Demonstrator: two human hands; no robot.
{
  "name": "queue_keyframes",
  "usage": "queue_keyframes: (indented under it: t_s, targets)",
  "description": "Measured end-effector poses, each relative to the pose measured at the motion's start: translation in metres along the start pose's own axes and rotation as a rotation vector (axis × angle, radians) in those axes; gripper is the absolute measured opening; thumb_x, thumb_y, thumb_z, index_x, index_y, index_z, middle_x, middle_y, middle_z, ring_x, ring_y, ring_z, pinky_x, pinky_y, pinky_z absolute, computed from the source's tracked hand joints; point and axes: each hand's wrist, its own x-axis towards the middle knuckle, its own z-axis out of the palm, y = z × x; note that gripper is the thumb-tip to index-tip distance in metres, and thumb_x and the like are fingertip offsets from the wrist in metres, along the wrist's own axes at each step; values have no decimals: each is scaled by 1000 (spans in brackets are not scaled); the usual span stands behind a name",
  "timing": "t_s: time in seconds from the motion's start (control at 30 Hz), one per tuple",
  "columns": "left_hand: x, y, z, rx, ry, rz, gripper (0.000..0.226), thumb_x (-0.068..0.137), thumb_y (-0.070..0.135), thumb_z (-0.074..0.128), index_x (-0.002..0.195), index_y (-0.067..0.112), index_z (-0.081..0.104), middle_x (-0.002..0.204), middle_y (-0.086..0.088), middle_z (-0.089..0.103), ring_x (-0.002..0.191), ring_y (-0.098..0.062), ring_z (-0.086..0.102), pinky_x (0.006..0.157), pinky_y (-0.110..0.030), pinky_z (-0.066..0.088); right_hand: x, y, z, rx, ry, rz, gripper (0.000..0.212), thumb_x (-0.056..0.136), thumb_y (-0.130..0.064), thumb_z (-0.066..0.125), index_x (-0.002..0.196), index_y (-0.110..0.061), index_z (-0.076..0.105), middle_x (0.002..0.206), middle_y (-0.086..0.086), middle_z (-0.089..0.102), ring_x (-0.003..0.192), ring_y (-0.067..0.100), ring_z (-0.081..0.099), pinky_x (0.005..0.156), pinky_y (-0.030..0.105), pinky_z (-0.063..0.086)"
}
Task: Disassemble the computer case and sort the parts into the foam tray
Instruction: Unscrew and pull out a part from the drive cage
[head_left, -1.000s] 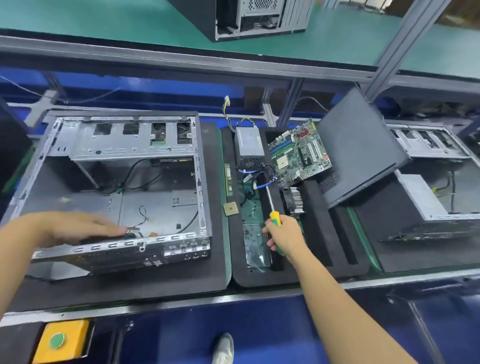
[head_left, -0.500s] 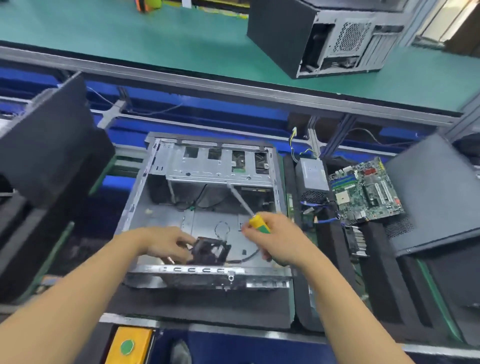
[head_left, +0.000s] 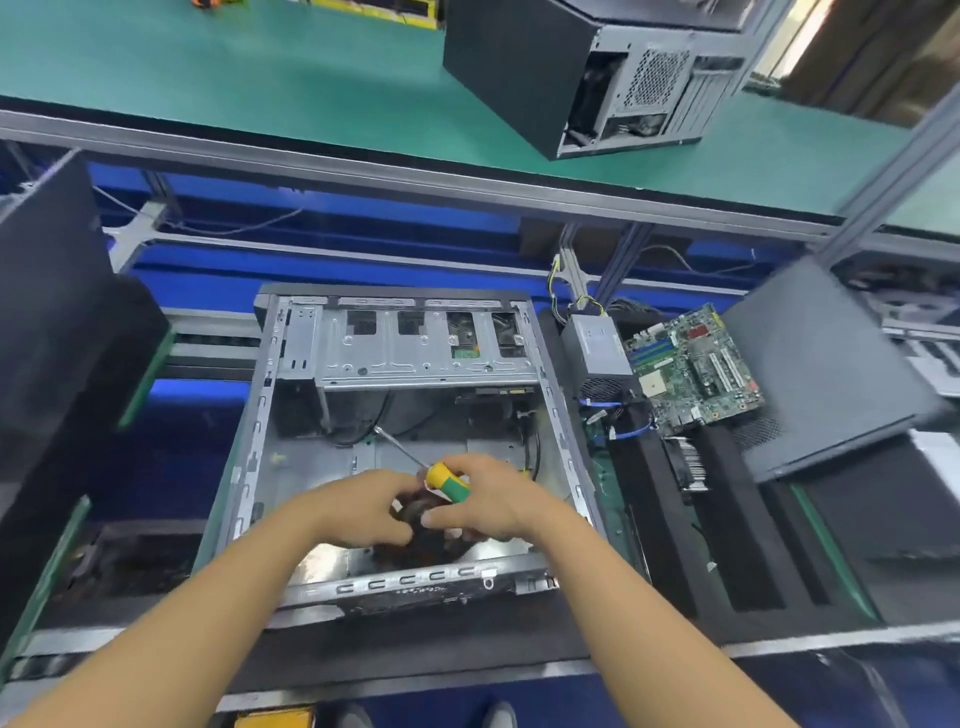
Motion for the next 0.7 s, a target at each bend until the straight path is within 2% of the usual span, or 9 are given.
queue_keyframes:
  t_s: [0.1, 0.2, 0.27, 0.37, 0.47, 0.53, 0.6, 0.63, 0.7]
  targets:
    - [-12, 6, -26, -92, 43, 42, 46, 79, 20, 59, 116, 45, 61, 99, 22, 69, 85, -6, 64, 75, -30, 55, -9, -3, -9, -65, 117, -119, 24, 83, -30, 79, 95, -23, 58, 79, -3, 59, 45, 5, 56, 45, 25, 50]
    - [-18, 28, -56, -257, 115, 128, 38, 84, 15, 64, 107, 45, 66, 102, 15, 73, 94, -10, 69, 82, -27, 56, -23, -9, -33, -74, 245, -209, 25, 82, -37, 78, 90, -26, 57, 84, 0, 62, 56, 18, 60, 54, 38, 56]
    - [-15, 50, -72, -289, 172, 161, 31, 87, 16, 69, 102, 43, 67, 101, 11, 75, 94, -7, 71, 83, -29, 55, -33, -12, -53, -82, 312, -266, 25, 82, -37, 78, 91, -26, 57, 80, -5, 62, 56, 13, 60, 54, 32, 55]
    - [-2, 88, -89, -327, 227, 246, 33, 89, 9, 72, 98, 41, 69, 95, 8, 75, 83, -2, 69, 73, -16, 52, -49, -14, -88, -42, 417, -342, 23, 81, -34, 78, 82, -29, 56, 70, -16, 59, 52, 0, 52, 52, 14, 43]
    - [15, 121, -100, -502, 229, 340, 37, 80, 19, 74, 114, 33, 67, 114, 9, 72, 105, -7, 68, 83, -16, 53, -68, -3, -130, 151, 482, -354, 17, 80, -30, 78, 87, -30, 63, 68, -15, 62, 51, 5, 54, 57, 27, 49]
    - [29, 138, -101, -575, 161, 358, 46, 78, 23, 78, 120, 38, 64, 120, 18, 69, 111, -4, 66, 87, -13, 51, -81, 9, -158, 300, 517, -382, 16, 81, -25, 76, 92, -27, 65, 67, -12, 63, 46, 12, 53, 50, 30, 48]
    - [49, 158, -90, -541, 49, 305, 49, 75, 39, 85, 118, 44, 64, 122, 18, 69, 113, -6, 66, 93, -19, 52, -93, 22, -182, 414, 571, -419, 16, 82, -18, 75, 93, -25, 66, 68, -14, 63, 42, 15, 50, 44, 25, 45]
    - [63, 168, -81, -459, 12, 275, 52, 74, 45, 85, 121, 37, 64, 123, 13, 69, 114, -9, 66, 97, -27, 52, -98, 29, -193, 440, 600, -427, 16, 82, -15, 75, 92, -25, 66, 71, -14, 64, 42, 14, 50, 42, 24, 44]
    - [95, 191, -58, -392, -21, 238, 44, 86, 38, 75, 124, 19, 61, 120, 2, 72, 107, -18, 70, 95, -40, 56, -109, 42, -214, 419, 654, -419, 17, 81, -17, 77, 91, -28, 68, 76, -12, 65, 44, 15, 51, 43, 24, 45]
